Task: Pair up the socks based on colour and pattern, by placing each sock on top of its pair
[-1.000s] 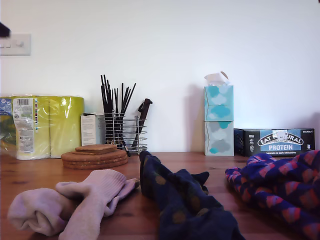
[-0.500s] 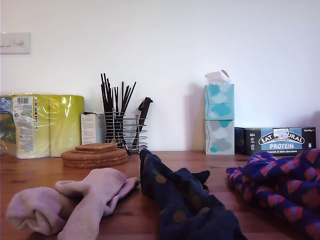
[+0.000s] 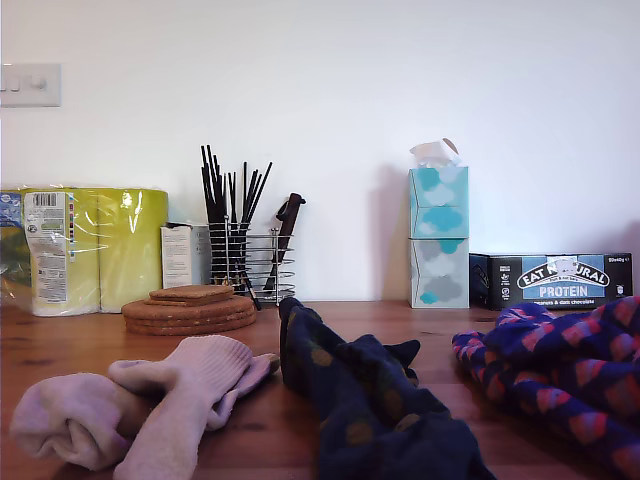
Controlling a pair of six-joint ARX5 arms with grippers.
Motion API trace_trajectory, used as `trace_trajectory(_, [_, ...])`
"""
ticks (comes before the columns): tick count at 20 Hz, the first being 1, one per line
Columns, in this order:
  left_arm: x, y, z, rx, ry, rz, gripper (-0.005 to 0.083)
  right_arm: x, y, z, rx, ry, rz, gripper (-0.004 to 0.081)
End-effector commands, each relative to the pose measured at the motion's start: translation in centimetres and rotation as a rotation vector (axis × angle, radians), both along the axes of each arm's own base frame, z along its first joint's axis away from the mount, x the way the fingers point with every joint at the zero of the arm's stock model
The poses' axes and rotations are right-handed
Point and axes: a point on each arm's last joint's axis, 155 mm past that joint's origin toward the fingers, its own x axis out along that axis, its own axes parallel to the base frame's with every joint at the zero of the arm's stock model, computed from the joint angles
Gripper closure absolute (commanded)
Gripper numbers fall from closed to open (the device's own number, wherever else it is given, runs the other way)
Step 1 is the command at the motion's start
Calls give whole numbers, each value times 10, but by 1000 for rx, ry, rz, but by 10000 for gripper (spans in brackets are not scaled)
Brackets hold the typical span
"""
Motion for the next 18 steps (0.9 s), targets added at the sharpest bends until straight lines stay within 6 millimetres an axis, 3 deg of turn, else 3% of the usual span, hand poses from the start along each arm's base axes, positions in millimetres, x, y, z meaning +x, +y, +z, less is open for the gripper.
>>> trace_trajectory(1, [1, 0, -4, 10, -4, 1, 797, -2, -7, 16, -27, -53, -19, 782])
trace_trajectory(4, [1, 0, -8, 19, 2, -1, 797, 2, -33, 17, -10, -60, -108, 782])
trace_trajectory(7, [1, -1, -9, 20, 3, -3, 797, 8, -55, -4, 19, -21, -168, 782])
trace_trajectory(11, [5, 9, -9, 49, -10, 55, 797, 7, -21, -8, 26, -6, 64, 782])
trace_trajectory(18, [10, 61, 2, 67, -68, 283, 797, 6, -16, -8, 65, 0, 99, 782])
